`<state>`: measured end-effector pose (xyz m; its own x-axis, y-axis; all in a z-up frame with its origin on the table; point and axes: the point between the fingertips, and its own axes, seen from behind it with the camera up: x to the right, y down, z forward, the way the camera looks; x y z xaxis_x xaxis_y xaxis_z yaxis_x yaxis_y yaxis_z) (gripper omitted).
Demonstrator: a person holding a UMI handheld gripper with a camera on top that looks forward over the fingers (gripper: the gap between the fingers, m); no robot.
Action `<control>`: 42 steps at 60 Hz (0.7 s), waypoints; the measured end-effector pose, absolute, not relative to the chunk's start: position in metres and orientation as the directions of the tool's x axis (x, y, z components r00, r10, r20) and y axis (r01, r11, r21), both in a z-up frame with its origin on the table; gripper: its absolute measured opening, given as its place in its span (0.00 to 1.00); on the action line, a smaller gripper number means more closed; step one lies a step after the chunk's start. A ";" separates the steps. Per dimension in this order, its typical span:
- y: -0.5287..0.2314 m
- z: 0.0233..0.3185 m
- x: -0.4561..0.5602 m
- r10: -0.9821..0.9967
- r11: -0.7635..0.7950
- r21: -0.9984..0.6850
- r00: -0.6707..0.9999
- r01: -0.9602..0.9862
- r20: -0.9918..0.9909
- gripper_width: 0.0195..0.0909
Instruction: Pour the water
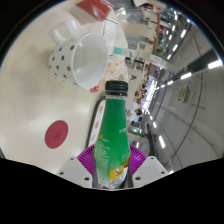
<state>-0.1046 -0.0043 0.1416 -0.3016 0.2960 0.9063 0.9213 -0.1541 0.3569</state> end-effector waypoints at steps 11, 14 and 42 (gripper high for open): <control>0.007 0.168 -0.116 0.260 -0.089 0.622 -0.585 0.778 0.768 0.28; 0.010 0.171 -0.120 0.260 -0.076 0.662 -0.626 0.746 0.735 0.28; -0.018 0.174 -0.110 0.196 -0.201 -0.340 0.378 0.919 0.905 0.29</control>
<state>-0.1098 -0.0176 0.1737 0.3775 0.1964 0.9049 0.9189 -0.2005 -0.3398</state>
